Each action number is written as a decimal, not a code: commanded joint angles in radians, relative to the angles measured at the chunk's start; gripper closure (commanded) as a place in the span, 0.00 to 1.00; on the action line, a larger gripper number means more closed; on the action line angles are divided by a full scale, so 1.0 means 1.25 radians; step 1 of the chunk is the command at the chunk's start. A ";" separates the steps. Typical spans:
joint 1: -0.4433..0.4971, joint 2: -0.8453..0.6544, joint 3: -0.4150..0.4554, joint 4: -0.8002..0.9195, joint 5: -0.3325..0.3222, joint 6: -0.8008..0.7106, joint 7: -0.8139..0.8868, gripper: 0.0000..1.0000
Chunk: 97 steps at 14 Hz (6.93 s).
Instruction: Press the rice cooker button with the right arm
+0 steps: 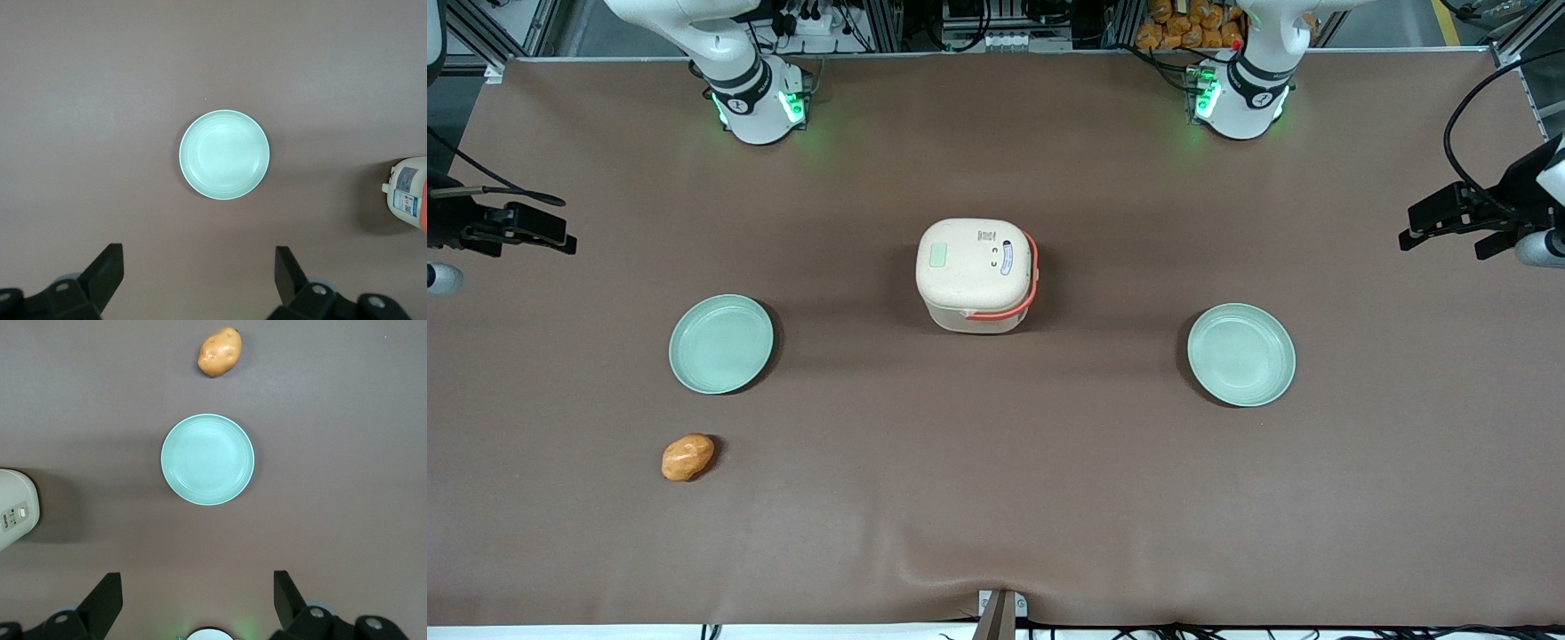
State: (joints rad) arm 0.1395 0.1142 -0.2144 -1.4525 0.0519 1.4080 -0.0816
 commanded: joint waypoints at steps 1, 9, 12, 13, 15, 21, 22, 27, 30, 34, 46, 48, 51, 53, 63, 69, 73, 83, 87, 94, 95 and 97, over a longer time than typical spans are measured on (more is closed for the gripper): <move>-0.001 -0.015 0.000 -0.010 0.003 0.005 -0.008 0.00; 0.004 -0.014 0.000 -0.012 0.001 0.005 -0.002 0.00; 0.005 -0.012 0.003 -0.011 -0.016 -0.004 -0.002 0.00; 0.006 -0.010 0.003 -0.010 -0.017 -0.002 -0.003 0.00; 0.006 -0.009 0.006 -0.009 -0.015 -0.002 -0.007 0.00; 0.025 -0.007 0.006 0.005 -0.008 -0.002 -0.008 0.00; 0.025 -0.007 0.006 0.005 -0.011 -0.002 -0.008 0.00; 0.027 -0.005 0.006 0.005 -0.013 -0.002 -0.008 0.00; 0.033 -0.005 0.014 0.015 -0.002 -0.004 -0.010 0.00; 0.070 -0.005 0.019 0.015 0.034 -0.002 0.000 0.00; 0.259 0.142 0.019 0.004 0.250 0.123 0.103 0.54; 0.301 0.164 0.019 0.004 0.259 0.167 0.152 0.61; 0.378 0.194 0.019 0.002 0.258 0.223 0.203 0.79; 0.442 0.199 0.019 -0.010 0.254 0.245 0.233 0.88; 0.539 0.218 0.021 -0.141 0.257 0.346 0.237 0.98; 0.538 0.229 0.021 -0.155 0.258 0.343 0.238 0.99; 0.536 0.230 0.021 -0.165 0.258 0.341 0.238 0.99; 0.539 0.242 0.022 -0.166 0.260 0.343 0.238 1.00; 0.539 0.256 0.022 -0.166 0.260 0.346 0.237 1.00; 0.538 0.263 0.022 -0.163 0.259 0.347 0.237 1.00; 0.536 0.257 0.022 -0.161 0.259 0.345 0.237 1.00; 0.530 0.232 0.022 -0.152 0.263 0.327 0.235 0.98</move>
State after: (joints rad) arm 0.8062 0.4213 -0.1836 -1.6496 0.3664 1.8327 0.2144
